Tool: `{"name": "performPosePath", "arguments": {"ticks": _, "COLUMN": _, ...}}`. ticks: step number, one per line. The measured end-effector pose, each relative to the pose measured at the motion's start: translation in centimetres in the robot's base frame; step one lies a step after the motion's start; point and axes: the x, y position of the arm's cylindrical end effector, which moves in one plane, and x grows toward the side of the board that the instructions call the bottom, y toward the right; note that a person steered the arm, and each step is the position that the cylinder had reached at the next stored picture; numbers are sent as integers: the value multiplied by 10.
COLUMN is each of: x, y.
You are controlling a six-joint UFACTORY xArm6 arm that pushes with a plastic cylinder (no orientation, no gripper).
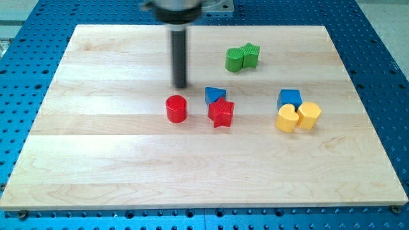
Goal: Move the triangle into the cube
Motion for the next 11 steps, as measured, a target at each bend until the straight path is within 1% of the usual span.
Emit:
{"name": "performPosePath", "arguments": {"ticks": 1, "x": 45, "y": -15}}
{"name": "performPosePath", "arguments": {"ticks": 2, "x": 53, "y": 51}}
{"name": "performPosePath", "arguments": {"ticks": 3, "x": 50, "y": 108}}
{"name": "performPosePath", "arguments": {"ticks": 4, "x": 36, "y": 171}}
{"name": "performPosePath", "arguments": {"ticks": 5, "x": 35, "y": 213}}
{"name": "performPosePath", "arguments": {"ticks": 6, "x": 23, "y": 209}}
{"name": "performPosePath", "arguments": {"ticks": 7, "x": -1, "y": 94}}
{"name": "performPosePath", "arguments": {"ticks": 8, "x": 25, "y": -18}}
{"name": "performPosePath", "arguments": {"ticks": 9, "x": 97, "y": -39}}
{"name": "performPosePath", "arguments": {"ticks": 10, "x": 160, "y": -25}}
{"name": "performPosePath", "arguments": {"ticks": 11, "x": 149, "y": -4}}
